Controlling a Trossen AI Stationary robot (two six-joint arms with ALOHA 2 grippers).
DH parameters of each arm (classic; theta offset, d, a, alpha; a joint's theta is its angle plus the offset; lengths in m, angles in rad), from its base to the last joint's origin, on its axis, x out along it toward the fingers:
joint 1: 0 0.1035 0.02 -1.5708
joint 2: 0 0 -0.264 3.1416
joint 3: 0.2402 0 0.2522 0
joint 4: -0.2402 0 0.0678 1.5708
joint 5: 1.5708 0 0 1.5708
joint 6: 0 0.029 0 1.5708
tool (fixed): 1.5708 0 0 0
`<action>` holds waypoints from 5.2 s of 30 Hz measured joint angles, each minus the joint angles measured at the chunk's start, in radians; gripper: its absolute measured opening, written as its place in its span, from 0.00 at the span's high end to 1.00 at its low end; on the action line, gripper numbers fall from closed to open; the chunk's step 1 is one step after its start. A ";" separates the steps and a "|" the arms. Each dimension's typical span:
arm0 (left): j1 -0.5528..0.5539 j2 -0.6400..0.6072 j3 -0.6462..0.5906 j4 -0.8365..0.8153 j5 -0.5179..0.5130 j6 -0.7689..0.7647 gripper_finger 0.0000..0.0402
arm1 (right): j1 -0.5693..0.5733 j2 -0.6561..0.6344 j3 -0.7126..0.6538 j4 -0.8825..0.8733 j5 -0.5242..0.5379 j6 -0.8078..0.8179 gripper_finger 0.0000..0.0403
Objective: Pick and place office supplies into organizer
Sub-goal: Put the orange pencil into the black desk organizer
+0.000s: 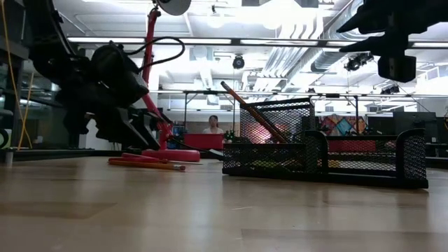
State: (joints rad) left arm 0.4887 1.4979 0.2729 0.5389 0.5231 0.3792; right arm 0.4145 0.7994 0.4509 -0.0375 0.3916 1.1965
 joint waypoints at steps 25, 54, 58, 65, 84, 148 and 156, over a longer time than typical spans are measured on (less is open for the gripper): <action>0.002 0.148 0.010 -0.006 0.057 0.189 0.69 | 0.000 0.000 0.000 -0.002 -0.017 0.058 0.71; 0.001 0.250 0.006 0.203 0.095 -0.007 0.99 | 0.000 0.000 0.000 -0.003 -0.021 0.061 0.71; 0.001 0.250 0.006 0.212 0.104 -0.032 0.99 | 0.000 0.000 0.000 -0.003 -0.021 0.059 0.71; 0.002 0.249 0.008 0.228 0.139 -0.070 0.99 | 0.000 0.000 0.000 -0.005 -0.021 0.053 0.71; -0.012 0.247 0.008 0.239 0.079 0.060 1.00 | 0.000 0.000 0.000 -0.027 -0.019 0.057 0.71; -0.103 0.289 0.006 0.301 -0.032 -0.201 0.99 | 0.000 0.000 0.000 -0.017 0.064 0.059 0.71; -0.103 0.213 0.004 0.265 -0.004 -0.268 0.99 | 0.000 0.000 0.000 -0.017 0.065 0.057 0.71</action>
State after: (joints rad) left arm 0.3859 1.7113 0.2771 0.8034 0.5191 0.1111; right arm 0.4141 0.7990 0.4511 -0.0547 0.4564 1.2531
